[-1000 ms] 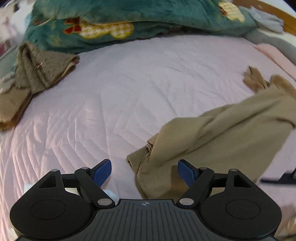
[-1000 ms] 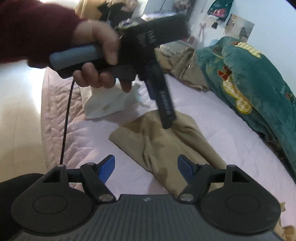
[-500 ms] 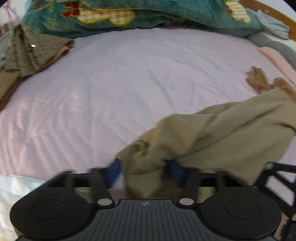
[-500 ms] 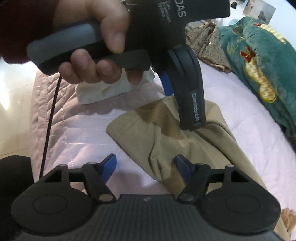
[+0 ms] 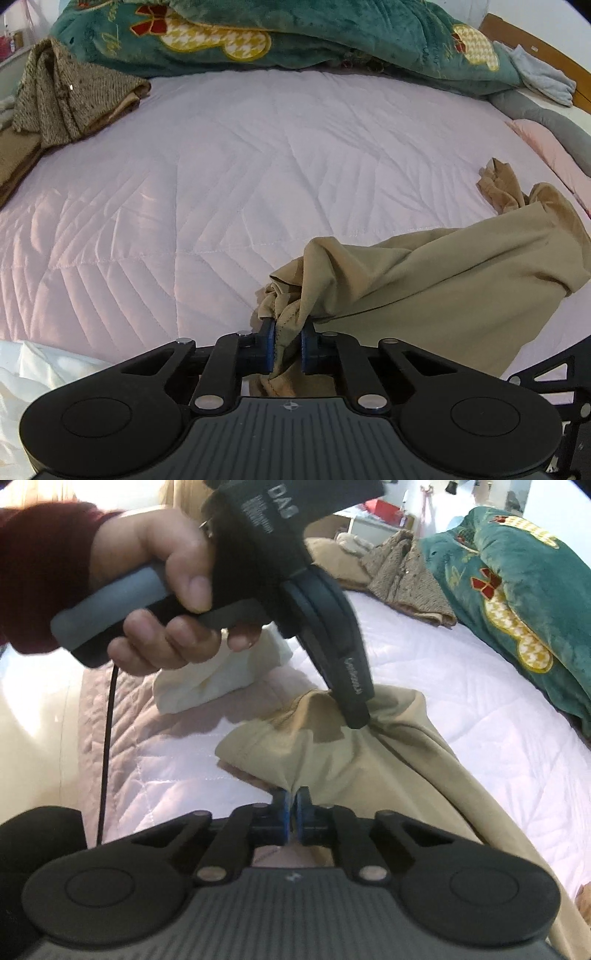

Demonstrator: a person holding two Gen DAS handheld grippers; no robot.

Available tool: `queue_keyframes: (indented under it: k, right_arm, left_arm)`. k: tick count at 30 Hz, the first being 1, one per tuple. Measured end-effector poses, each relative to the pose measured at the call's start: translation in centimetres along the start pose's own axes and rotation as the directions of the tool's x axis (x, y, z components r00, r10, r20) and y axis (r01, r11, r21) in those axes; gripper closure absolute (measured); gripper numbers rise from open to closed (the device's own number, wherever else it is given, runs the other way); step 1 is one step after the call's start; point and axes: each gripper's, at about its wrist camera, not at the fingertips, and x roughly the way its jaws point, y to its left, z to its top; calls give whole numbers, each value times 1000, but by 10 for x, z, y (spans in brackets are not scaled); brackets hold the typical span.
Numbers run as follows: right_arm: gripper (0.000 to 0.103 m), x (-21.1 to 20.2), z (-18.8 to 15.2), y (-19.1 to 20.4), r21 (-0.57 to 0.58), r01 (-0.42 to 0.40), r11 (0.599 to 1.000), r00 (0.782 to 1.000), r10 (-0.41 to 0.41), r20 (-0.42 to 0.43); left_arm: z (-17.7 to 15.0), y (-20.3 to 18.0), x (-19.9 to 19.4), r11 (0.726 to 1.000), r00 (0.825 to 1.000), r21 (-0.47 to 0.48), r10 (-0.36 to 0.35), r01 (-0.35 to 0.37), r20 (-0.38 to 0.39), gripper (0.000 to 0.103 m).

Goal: Fold clothes

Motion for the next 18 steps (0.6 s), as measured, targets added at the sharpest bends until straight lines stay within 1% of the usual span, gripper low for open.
queue_keyframes:
  k: [6,11,15,18]
  right_arm:
    - [100,-20,1,-8,23,12,1000,999,-13,47]
    - [100,-40,-1,-21,61,30,998,995,-36,89]
    - [100,-67,-8,-36,98,60,993,989,-72,131]
    - [100,-89,-18,-50,125,78,989,983,-97,157]
  left_arm:
    - [10,-5,-19,1000,1000,10,16,-16,25,91]
    - [21,-22,-36,999,998,28,43,-44,34,91]
    - [33,-44,-51,997,997,51,55,-57,53,91]
    - [44,-73,-60,995,995,74,59,-65,76,91]
